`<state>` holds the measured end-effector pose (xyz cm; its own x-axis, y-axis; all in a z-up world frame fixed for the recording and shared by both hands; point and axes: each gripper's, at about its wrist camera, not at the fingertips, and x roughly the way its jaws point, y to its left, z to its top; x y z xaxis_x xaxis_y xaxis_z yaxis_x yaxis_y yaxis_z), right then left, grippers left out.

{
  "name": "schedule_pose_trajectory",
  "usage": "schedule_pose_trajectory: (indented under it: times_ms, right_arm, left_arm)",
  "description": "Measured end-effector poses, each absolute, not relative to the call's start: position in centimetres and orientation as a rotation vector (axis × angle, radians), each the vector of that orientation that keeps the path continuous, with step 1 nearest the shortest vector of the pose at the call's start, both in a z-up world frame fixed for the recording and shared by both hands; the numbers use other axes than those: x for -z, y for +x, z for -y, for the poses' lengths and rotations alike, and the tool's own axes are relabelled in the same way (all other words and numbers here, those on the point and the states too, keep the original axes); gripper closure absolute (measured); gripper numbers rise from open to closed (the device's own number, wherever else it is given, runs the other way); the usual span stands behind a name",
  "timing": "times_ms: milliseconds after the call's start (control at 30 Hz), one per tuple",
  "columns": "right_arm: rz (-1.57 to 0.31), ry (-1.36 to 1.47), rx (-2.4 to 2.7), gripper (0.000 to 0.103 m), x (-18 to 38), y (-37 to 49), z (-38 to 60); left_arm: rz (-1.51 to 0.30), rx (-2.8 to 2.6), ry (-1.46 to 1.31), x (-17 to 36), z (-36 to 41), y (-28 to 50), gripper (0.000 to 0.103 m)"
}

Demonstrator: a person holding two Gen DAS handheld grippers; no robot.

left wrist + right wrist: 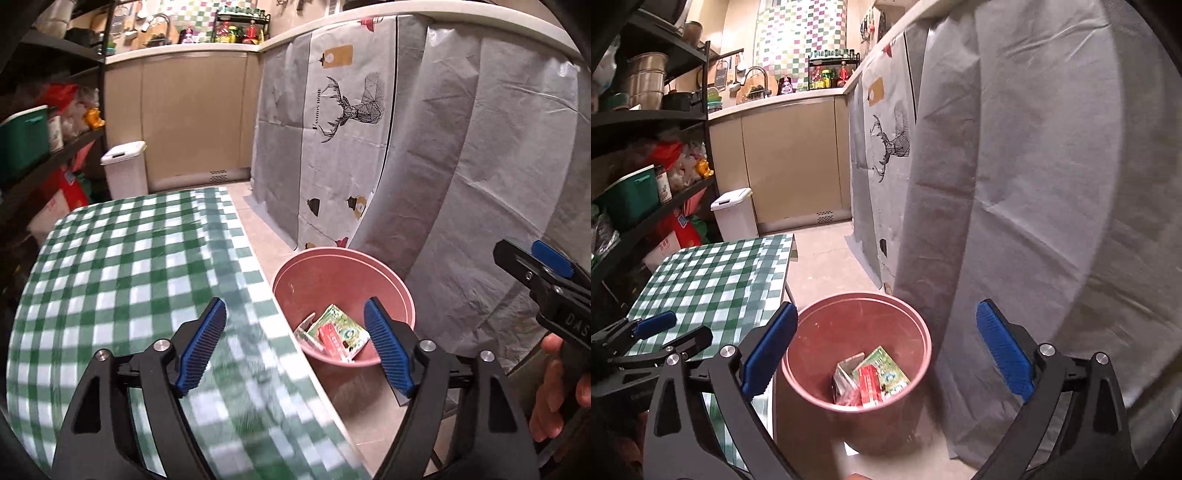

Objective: Collect trash

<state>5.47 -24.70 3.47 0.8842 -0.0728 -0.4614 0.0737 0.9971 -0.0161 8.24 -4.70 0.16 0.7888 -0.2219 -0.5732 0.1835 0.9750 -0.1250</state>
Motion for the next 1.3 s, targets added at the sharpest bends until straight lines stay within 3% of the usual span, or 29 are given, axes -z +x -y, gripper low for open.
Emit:
schedule_pose_trajectory:
  times_ms: [467, 1300]
  right_arm:
    - [-0.517, -0.009, 0.124, 0.005, -2.5, -1.4, 24.2]
    - [-0.530, -0.033, 0.107, 0.005, -1.9, -1.1, 23.2]
  left_arm:
    - [-0.617, 0.115, -0.077, -1.2, 3.7, -0.3, 0.010]
    - [-0.640, 0.107, -0.090, -0.2, 3.3, 0.3, 0.010]
